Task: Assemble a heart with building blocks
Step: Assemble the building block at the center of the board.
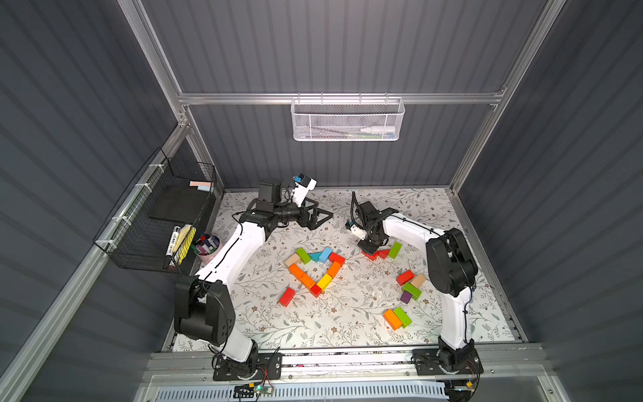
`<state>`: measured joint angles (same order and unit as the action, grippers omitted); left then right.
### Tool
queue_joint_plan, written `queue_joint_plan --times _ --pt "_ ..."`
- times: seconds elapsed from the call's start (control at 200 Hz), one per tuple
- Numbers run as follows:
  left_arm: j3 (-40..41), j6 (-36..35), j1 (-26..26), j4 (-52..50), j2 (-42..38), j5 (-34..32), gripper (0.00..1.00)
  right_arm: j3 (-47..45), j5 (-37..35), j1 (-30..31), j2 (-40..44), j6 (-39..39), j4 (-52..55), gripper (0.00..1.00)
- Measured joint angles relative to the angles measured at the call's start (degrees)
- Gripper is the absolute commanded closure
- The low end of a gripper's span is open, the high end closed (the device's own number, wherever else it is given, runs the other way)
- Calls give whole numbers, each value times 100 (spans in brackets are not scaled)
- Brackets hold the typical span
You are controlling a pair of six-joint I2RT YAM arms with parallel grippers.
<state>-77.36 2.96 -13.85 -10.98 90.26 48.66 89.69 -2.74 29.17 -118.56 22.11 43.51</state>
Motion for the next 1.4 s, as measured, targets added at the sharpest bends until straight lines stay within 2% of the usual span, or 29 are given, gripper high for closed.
queue_joint_plan --times 1.096,1.396 --pt "0 0 0 0 0 0 1 -162 107 -101 92 -24 -120 65" --pt "0 0 0 0 0 2 1 -260 103 -111 98 -44 -39 60"
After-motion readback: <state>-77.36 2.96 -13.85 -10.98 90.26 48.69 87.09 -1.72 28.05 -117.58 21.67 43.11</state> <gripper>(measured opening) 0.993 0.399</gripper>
